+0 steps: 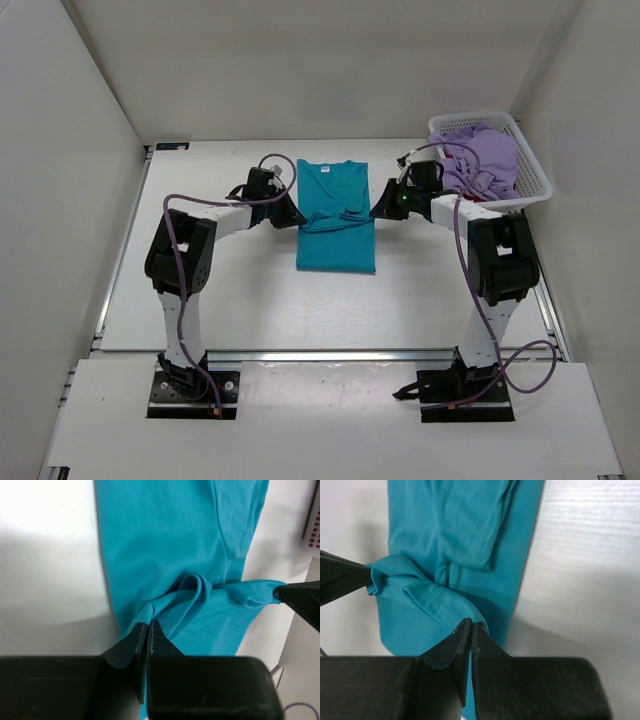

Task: Fold and stack the t-shirts
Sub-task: Fold the folded rectangular tshirt in 1/3 of the way

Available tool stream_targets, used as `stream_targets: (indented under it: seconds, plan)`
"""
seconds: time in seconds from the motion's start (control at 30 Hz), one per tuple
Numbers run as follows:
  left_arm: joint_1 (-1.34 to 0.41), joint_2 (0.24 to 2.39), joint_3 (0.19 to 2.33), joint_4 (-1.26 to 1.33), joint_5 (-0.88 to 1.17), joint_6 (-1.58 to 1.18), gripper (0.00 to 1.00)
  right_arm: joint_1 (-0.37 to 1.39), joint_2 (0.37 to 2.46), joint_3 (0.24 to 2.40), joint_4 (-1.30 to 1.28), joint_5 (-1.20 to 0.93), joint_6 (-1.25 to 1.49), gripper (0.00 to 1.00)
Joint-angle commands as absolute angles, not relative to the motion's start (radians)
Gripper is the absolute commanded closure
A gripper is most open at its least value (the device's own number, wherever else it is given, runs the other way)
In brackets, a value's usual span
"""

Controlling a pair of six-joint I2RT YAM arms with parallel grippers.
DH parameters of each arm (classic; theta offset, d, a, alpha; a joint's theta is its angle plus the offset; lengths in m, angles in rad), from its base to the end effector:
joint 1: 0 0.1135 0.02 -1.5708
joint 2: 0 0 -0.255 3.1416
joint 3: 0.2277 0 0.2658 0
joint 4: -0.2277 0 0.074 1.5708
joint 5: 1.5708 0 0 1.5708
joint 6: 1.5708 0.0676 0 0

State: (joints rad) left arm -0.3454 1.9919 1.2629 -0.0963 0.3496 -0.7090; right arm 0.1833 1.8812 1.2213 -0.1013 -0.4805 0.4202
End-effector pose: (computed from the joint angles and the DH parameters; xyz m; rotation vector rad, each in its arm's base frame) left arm 0.4162 -0.1744 0.1175 -0.2850 2.5152 -0.8822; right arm 0.4232 0.1102 0.1526 0.0331 2.3824 0.8560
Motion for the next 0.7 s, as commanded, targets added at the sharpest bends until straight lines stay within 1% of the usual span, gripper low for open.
stream_targets:
  seconds: [0.0, 0.07, 0.1, 0.13, 0.2, 0.23, 0.27, 0.3, 0.37, 0.4, 0.5, 0.53, 0.6, 0.67]
  plan:
    - [-0.35, 2.029, 1.368, -0.074, 0.358, -0.707, 0.86, 0.17, 1.953, 1.295, -0.101, -0.483, 0.394, 1.0]
    - [-0.354, 2.048, 1.381, -0.078, 0.348, -0.724, 0.8, 0.17, 1.98, 1.321, -0.103, -0.482, 0.394, 0.98]
    - [-0.348, 2.054, 1.375, -0.078, 0.348, -0.73, 0.78, 0.172, 1.989, 1.334, -0.104, -0.477, 0.394, 0.94]
    - [-0.333, 2.051, 1.376, -0.066, 0.353, -0.75, 0.74, 0.173, 2.0, 1.338, -0.11, -0.477, 0.393, 0.92]
    - [-0.322, 2.017, 1.341, -0.034, 0.356, -0.779, 0.63, 0.176, 1.983, 1.344, -0.11, -0.456, 0.391, 0.83]
    - [-0.302, 1.999, 1.313, -0.009, 0.374, -0.788, 0.57, 0.175, 1.962, 1.339, -0.101, -0.446, 0.393, 0.77]
    - [-0.301, 1.984, 1.31, 0.041, 0.385, -0.804, 0.48, 0.178, 1.933, 1.335, -0.1, -0.433, 0.385, 0.74]
    - [-0.299, 1.949, 1.293, 0.072, 0.397, -0.813, 0.4, 0.176, 1.901, 1.324, -0.107, -0.42, 0.382, 0.69]
    - [-0.293, 1.895, 1.279, 0.072, 0.391, -0.81, 0.35, 0.189, 1.852, 1.312, -0.118, -0.379, 0.371, 0.64]
    - [-0.304, 1.857, 1.26, 0.078, 0.384, -0.804, 0.38, 0.202, 1.815, 1.302, -0.12, -0.352, 0.356, 0.65]
    - [-0.368, 1.754, 1.174, 0.078, 0.306, -0.787, 0.54, 0.244, 1.718, 1.247, -0.107, -0.267, 0.342, 0.63]
    - [-0.383, 1.732, 1.125, 0.081, 0.287, -0.785, 0.56, 0.255, 1.692, 1.227, -0.1, -0.258, 0.334, 0.63]
    - [-0.451, 1.707, 1.054, 0.144, 0.279, -0.798, 0.57, 0.282, 1.677, 1.2, -0.071, -0.267, 0.328, 0.68]
    - [-0.485, 1.736, 0.959, 0.22, 0.275, -0.842, 0.6, 0.319, 1.704, 1.203, -0.078, -0.316, 0.321, 0.92]
